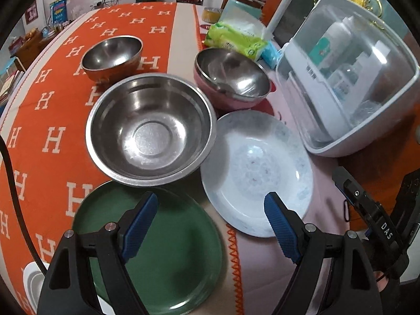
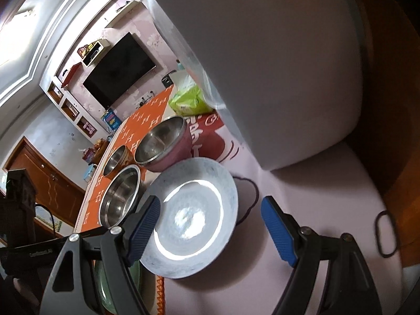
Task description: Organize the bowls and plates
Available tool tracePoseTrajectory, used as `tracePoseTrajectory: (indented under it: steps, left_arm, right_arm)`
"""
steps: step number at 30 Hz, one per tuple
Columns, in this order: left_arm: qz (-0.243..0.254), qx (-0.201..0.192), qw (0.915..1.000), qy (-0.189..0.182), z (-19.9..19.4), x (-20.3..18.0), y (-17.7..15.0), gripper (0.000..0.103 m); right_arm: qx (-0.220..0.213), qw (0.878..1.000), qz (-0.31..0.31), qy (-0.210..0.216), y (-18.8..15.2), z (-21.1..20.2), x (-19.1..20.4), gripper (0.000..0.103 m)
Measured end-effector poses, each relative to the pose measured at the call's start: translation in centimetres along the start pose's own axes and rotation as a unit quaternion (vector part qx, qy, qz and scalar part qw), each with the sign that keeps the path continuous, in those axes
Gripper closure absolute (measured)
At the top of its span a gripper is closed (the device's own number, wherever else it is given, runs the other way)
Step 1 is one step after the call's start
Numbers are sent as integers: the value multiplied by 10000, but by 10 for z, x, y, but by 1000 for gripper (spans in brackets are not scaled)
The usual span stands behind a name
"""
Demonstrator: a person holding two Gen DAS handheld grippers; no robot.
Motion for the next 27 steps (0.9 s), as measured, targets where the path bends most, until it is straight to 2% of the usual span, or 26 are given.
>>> tracePoseTrajectory:
  steps: [6,8,10,13,19,22,27]
  left_arm:
    - [-67,232,9996,-139,18,6,0,30]
    - [-81,212,9996,-183,21,7,0,39]
    - [-102,253,9993,-236,26,7,1,40]
    - [-124,297,9990,-311,31,7,1,56]
    - [-186,305,9988,-330,36,9,2,63]
    - [-205,314,9989,-287,39,10,2,64]
    - [-315,294,9987,-272,46,13,4,65]
  right_arm:
    - [262,9996,56,83,-7,18,-2,23]
    - [319,9994,61,71,-7,23,-4,23]
    - [373,9993,75,63,-9,27,-6,24]
    - [439,9989,123,98,-11,31,-10,28]
    - [571,9982,86,133,-13,39,-11,43]
    - [633,9978,53,169,-14,45,-12,51]
    - [659,9976,46,213,-15,47,-12,55]
Point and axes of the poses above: each gripper's, at about its wrist camera, not at the fingertips, and z roughly the way its jaws point, x to its left, y to its top, the point moved 5 cm from there along z, roughly the way its jaws point, and after that the axes turned 13 degrees about -y, right-handed, at the moved point
